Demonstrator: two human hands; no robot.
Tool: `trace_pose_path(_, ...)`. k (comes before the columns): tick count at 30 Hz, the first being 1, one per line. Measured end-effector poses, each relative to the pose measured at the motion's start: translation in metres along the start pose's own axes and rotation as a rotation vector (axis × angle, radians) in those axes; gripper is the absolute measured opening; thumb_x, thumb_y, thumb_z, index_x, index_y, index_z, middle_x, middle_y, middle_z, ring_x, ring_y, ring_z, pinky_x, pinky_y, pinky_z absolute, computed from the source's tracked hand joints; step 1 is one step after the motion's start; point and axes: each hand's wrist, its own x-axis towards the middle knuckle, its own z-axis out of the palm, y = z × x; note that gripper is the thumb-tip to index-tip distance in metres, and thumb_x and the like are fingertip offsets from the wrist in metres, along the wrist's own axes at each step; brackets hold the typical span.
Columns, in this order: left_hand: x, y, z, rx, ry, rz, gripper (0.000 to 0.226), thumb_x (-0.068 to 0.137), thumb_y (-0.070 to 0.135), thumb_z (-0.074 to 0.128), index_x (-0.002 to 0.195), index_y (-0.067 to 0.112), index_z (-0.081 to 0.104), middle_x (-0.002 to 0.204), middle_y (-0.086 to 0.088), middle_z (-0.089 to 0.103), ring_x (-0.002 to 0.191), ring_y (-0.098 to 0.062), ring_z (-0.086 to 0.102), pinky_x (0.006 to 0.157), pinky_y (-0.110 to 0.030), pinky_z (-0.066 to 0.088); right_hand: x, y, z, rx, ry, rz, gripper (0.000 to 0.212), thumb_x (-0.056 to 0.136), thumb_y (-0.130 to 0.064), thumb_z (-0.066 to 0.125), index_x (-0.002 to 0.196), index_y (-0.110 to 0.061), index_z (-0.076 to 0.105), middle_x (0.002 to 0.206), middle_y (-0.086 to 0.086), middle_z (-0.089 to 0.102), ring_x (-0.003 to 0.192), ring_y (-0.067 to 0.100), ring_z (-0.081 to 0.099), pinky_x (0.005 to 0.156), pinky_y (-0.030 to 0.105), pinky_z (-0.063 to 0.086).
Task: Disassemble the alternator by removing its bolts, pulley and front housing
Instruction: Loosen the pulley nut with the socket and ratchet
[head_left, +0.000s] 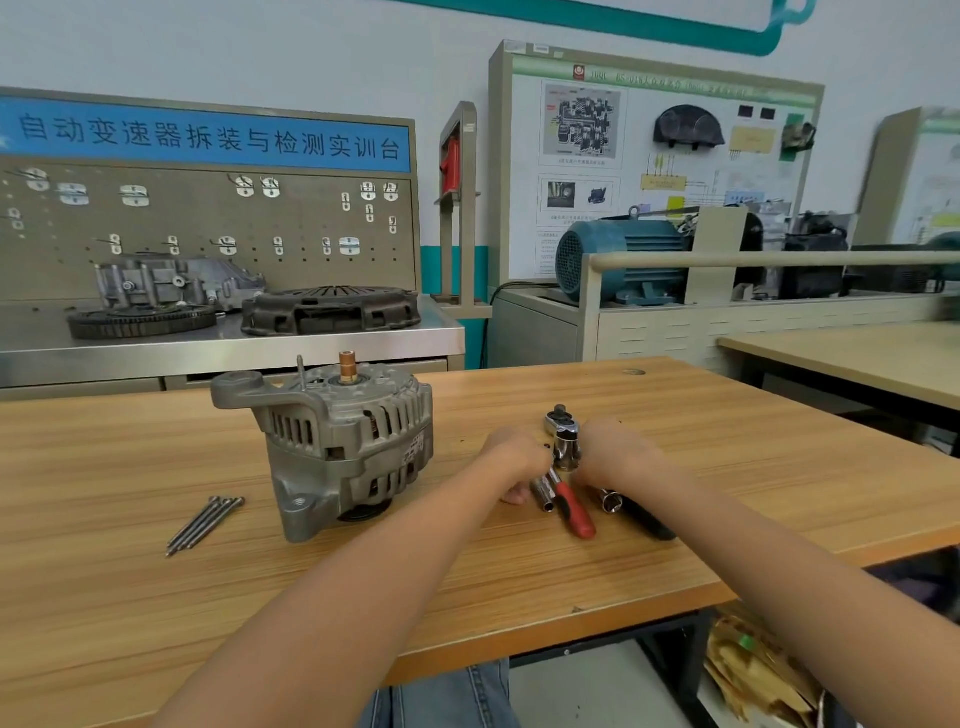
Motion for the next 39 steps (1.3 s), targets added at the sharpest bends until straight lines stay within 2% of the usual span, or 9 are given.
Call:
trace_pose_path(5, 0.023, 0.008, -0.004, 0.167, 0.172, 0.241, 0.036, 0.094, 0.027, 0.049, 0.127, 0.011, 0.052, 0.127, -0.009, 0.054, 0.12, -0.026, 0.045, 0.099, -0.036, 0.038, 0.005, 0.002, 0.004, 0.031, 0.011, 0.012, 0.007, 0.091, -0.017, 0.055, 0.095, -0.011, 0.056, 0.092, 0.003, 0.057, 0.082, 0.019, 0.053, 0.059, 0.024, 0.043)
trace_pose_path(8, 0.036, 0.016, 0.002, 0.308, 0.13, 0.275, 0.048, 0.09, 0.036, 0.055, 0.134, 0.019, 0.047, 0.138, -0.009, 0.045, 0.13, -0.03, 0.033, 0.104, -0.039, 0.028, 0.009, 0.005, 0.004, 0.076, -0.013, 0.005, 0.013, 0.091, -0.016, 0.052, 0.098, -0.007, 0.058, 0.089, 0.006, 0.056, 0.083, 0.02, 0.053, 0.055, 0.022, 0.039)
trace_pose_path(11, 0.045, 0.02, 0.009, 0.277, 0.055, 0.231, 0.049, 0.085, 0.037, 0.063, 0.131, 0.024, 0.051, 0.133, -0.008, 0.048, 0.13, -0.03, 0.03, 0.102, -0.041, 0.024, 0.007, 0.009, -0.002, 0.117, -0.028, -0.003, 0.03, 0.093, -0.023, 0.054, 0.068, -0.011, 0.043, 0.069, 0.0, 0.044, 0.07, 0.016, 0.049, 0.044, 0.02, 0.028)
trace_pose_path(18, 0.044, 0.013, 0.013, 0.134, 0.145, 0.275, 0.043, 0.082, 0.047, 0.065, 0.12, 0.03, 0.058, 0.122, 0.003, 0.058, 0.123, -0.022, 0.041, 0.09, -0.035, 0.023, 0.007, 0.026, -0.011, 0.494, -0.11, 0.067, 0.03, 0.095, -0.027, 0.051, 0.069, -0.012, 0.046, 0.066, 0.001, 0.044, 0.056, 0.01, 0.04, 0.047, 0.02, 0.031)
trace_pose_path(22, 0.033, 0.005, -0.005, -0.464, 0.126, 0.309, 0.026, 0.085, 0.038, 0.065, 0.098, 0.021, 0.05, 0.096, 0.004, 0.057, 0.088, -0.011, 0.053, 0.069, -0.024, 0.041, 0.003, 0.036, -0.022, 0.915, -0.188, 0.089, 0.024, 0.099, -0.033, 0.042, 0.091, -0.013, 0.052, 0.075, 0.003, 0.057, 0.068, 0.013, 0.055, 0.059, 0.023, 0.047)
trace_pose_path(24, 0.019, 0.003, -0.018, -0.805, 0.04, 0.277, 0.022, 0.09, 0.028, 0.061, 0.101, 0.014, 0.048, 0.085, -0.001, 0.058, 0.068, -0.009, 0.052, 0.057, -0.02, 0.041, 0.0, 0.035, -0.029, 1.192, -0.264, 0.008, 0.022, 0.1, -0.034, 0.041, 0.099, -0.014, 0.051, 0.071, 0.002, 0.062, 0.069, 0.016, 0.061, 0.063, 0.027, 0.052)
trace_pose_path(28, -0.015, -0.006, -0.045, -1.228, -0.073, 0.231, 0.013, 0.093, 0.015, 0.054, 0.092, 0.002, 0.057, 0.07, -0.006, 0.054, 0.053, -0.01, 0.05, 0.051, -0.019, 0.044, -0.013, 0.015, -0.04, 1.257, -0.297, -0.24, 0.028, 0.099, -0.036, 0.041, 0.095, -0.013, 0.055, 0.053, -0.007, 0.047, 0.043, 0.007, 0.042, 0.039, 0.017, 0.034)
trace_pose_path(34, -0.059, -0.025, -0.082, -1.137, -0.075, 0.288, 0.02, 0.096, 0.014, 0.039, 0.095, 0.001, 0.054, 0.067, -0.009, 0.056, 0.049, -0.008, 0.046, 0.044, -0.017, 0.04, -0.037, -0.031, -0.061, 1.196, -0.253, -0.447, 0.033, 0.097, -0.036, 0.045, 0.083, -0.012, 0.062, 0.051, -0.005, 0.04, 0.037, 0.005, 0.028, 0.033, 0.016, 0.02)
trace_pose_path(39, -0.08, -0.046, -0.107, -0.77, 0.185, 0.405, 0.032, 0.102, 0.03, 0.034, 0.092, 0.005, 0.052, 0.061, -0.006, 0.051, 0.042, -0.008, 0.041, 0.037, -0.018, 0.031, -0.053, -0.069, -0.078, 1.014, -0.141, -0.525, 0.04, 0.1, -0.032, 0.038, 0.081, -0.006, 0.062, 0.046, -0.006, 0.038, 0.033, 0.005, 0.027, 0.033, 0.016, 0.021)
